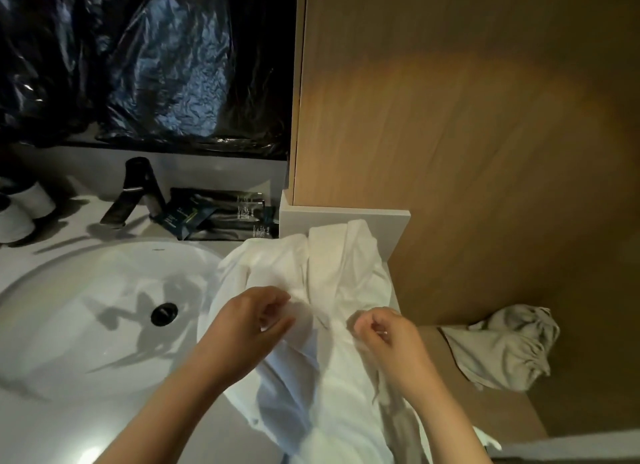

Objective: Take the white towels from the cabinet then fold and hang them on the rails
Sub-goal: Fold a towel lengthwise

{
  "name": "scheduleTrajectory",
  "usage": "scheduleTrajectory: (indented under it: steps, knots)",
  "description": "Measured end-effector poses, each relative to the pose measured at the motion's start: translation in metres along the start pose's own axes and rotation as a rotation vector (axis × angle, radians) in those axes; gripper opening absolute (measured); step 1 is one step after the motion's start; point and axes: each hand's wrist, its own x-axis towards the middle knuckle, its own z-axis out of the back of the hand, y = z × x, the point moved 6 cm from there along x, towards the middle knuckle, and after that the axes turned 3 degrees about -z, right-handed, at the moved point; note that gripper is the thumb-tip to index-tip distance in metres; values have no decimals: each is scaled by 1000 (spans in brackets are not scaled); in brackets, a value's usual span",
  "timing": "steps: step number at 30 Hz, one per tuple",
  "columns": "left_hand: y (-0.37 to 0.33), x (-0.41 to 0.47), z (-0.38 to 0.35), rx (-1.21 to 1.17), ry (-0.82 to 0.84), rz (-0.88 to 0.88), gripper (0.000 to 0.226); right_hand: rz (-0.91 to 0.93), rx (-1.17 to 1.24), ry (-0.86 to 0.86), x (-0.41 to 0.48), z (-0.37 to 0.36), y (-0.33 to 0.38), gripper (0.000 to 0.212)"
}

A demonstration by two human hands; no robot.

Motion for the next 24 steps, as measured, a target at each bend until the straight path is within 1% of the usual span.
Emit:
scheduleTrajectory:
  steps: [2, 5, 6, 8, 10, 12, 14, 15, 17, 18, 19, 21, 22, 23, 24]
  knots:
    - [-5, 10, 0, 29, 56, -23, 30, 1, -23, 17, -4, 0, -1, 22]
    - [-20, 34, -4, 58, 73, -68, 43, -52, -5, 13, -11, 1, -13, 15]
    - [-25, 42, -8, 64, 80, -56, 49, -71, -4, 4, -15, 2, -17, 10]
    - [-33, 56, -21, 162, 135, -2, 59, -111, 14, -16, -20, 2, -24, 2]
    - [-33, 64, -35, 231, 180, 54, 64, -138, 40, -33, -22, 2, -29, 8]
    - [-27, 68, -41, 187, 161, 120, 61, -162, 57, -26, -22, 0, -30, 19]
    - [-20, 69, -39, 62, 107, 168, 56, -185, 59, -6, -22, -3, -33, 30]
    - [-18, 68, -38, 1, 84, 178, 52, -189, 66, 6, -21, -5, -34, 37]
    - [-19, 66, -33, -81, 58, 170, 44, -191, 87, 28, -19, -9, -37, 43]
    - [-22, 64, -30, -108, 42, 152, 41, -187, 102, 41, -19, -10, -37, 42]
    - [-25, 63, -26, -139, 18, 132, 38, -166, 116, 43, -19, -11, -34, 35]
    - [-35, 62, -16, -208, -31, 85, 30, -100, 122, 34, -17, -9, -24, 6]
    - [-40, 62, -11, -236, -47, 61, 27, -56, 119, 12, -16, -7, -19, 22]
    - [-45, 62, -6, -260, -56, 42, 23, -20, 124, -14, -14, -3, -15, 29]
    - [-50, 62, -1, -279, -60, 25, 20, -7, 131, -46, -13, 4, -9, 28]
